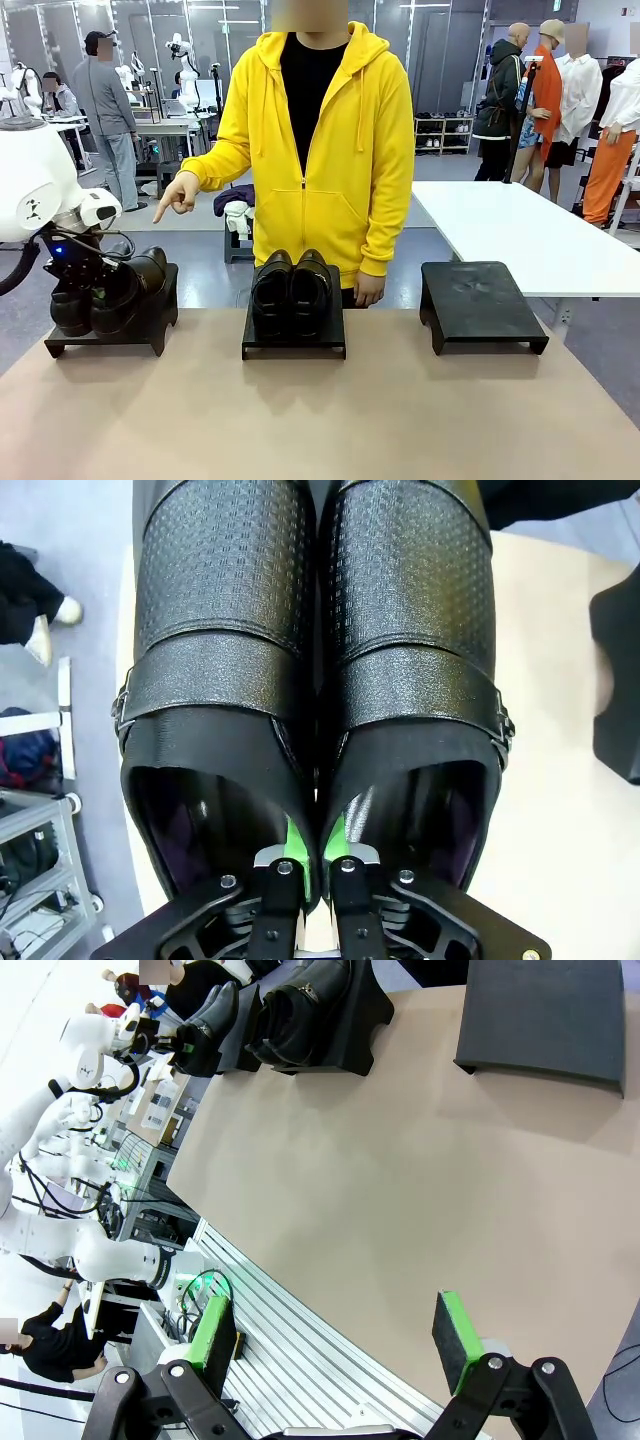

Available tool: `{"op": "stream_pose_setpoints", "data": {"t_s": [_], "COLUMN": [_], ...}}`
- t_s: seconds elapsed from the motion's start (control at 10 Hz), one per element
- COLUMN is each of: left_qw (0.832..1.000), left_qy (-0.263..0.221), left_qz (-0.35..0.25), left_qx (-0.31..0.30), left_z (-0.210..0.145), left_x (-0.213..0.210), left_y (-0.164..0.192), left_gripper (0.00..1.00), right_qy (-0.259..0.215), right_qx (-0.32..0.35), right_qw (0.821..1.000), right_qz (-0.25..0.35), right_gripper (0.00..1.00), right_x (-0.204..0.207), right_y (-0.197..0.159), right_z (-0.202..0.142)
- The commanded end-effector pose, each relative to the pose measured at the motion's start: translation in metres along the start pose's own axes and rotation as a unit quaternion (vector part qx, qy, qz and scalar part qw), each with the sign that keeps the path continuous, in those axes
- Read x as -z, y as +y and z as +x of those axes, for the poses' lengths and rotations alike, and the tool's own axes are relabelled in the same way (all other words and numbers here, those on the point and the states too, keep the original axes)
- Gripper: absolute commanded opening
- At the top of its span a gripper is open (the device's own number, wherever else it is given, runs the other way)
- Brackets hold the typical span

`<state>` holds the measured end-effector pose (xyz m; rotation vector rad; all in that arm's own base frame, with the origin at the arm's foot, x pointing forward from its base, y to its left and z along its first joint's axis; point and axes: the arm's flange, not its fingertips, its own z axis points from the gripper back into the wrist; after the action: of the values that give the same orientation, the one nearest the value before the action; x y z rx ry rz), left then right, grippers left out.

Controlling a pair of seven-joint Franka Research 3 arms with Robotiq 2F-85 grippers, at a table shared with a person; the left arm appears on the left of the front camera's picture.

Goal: Place the shoes on the stand as instructed by the person.
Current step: Pick up another pair of Shoes and place it on the Shoes Stand indicated by the person.

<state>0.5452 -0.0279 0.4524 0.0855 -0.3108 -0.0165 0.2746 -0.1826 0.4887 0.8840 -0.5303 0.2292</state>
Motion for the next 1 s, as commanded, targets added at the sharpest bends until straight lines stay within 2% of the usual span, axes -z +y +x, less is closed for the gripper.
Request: {"op": "stream_pose_setpoints", "data": {"t_s": [0.0,0.4,0.9], "left_qw": [0.999,0.998,0.997], "left_qy": [-0.032,-0.058,-0.065], "left_qz": [0.005,0.008,0.008], "left_qx": [-0.008,-0.029,-0.043], "left_z": [0.008,0.011,0.014], "left_x": [0.002,0.017,0.036], "left_y": [-0.005,0.001,0.014], "left_gripper": [0.07,0.07,0.07], "right_qy": [-0.006,-0.006,-0.006], "right_qx": [-0.007,-0.007,-0.007], "right_qw": [1.0,1.0,1.0], "right_qz": [0.007,0.007,0.007], "right_gripper": [1.0,1.0,1.0], "right_x": [-0.001,-0.001,-0.001], "right_y": [0.0,0.0,0.0], "right_z": [0.0,0.0,0.0]}}
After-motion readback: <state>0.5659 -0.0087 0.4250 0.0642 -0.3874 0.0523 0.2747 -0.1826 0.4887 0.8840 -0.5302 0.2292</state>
